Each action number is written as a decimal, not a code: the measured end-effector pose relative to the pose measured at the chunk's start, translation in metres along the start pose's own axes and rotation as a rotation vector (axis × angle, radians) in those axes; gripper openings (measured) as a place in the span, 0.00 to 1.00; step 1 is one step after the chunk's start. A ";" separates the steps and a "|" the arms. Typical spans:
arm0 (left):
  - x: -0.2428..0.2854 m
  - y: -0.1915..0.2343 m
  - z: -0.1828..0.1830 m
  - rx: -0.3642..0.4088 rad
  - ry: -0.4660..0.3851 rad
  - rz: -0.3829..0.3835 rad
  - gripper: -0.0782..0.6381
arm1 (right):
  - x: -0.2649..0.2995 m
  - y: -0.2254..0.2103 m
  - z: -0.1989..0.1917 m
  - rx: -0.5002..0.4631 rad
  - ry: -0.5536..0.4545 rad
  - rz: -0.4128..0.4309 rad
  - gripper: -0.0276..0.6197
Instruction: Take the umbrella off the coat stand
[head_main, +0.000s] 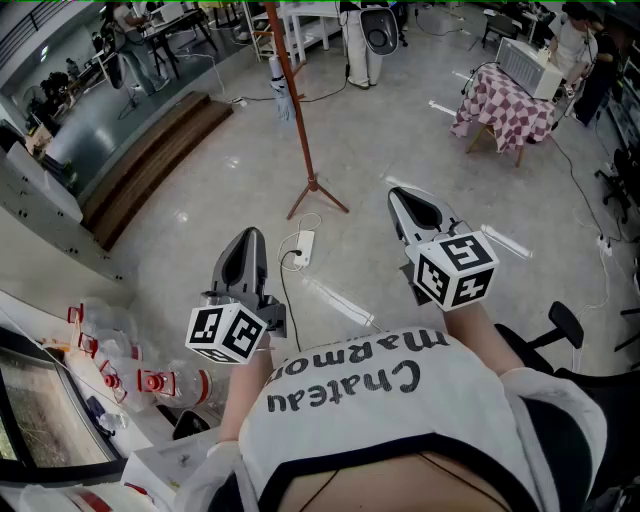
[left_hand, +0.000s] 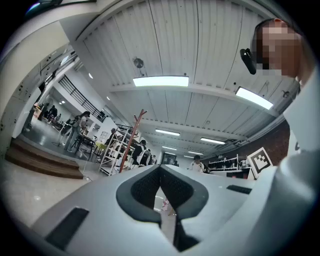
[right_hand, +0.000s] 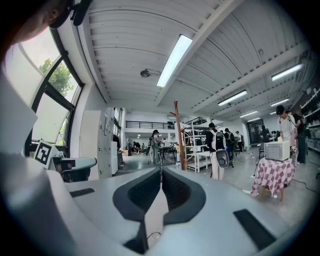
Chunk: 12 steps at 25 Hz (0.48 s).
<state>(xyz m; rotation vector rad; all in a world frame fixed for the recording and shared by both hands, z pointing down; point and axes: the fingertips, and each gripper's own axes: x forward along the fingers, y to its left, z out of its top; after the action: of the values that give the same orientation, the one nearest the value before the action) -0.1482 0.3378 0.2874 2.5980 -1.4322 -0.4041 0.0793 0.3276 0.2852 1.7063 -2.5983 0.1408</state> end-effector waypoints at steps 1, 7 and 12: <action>0.000 0.000 0.001 0.000 -0.001 0.001 0.14 | 0.000 0.000 0.001 0.000 0.000 0.001 0.09; -0.002 0.005 0.002 0.001 0.007 0.000 0.14 | 0.004 0.004 -0.003 0.018 0.008 0.006 0.09; -0.008 0.020 0.005 -0.003 0.014 0.004 0.14 | 0.014 0.016 -0.010 0.057 0.010 0.013 0.10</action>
<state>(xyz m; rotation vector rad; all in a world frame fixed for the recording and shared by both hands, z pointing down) -0.1704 0.3341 0.2887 2.5897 -1.4311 -0.3869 0.0592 0.3219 0.2954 1.7026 -2.6230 0.2243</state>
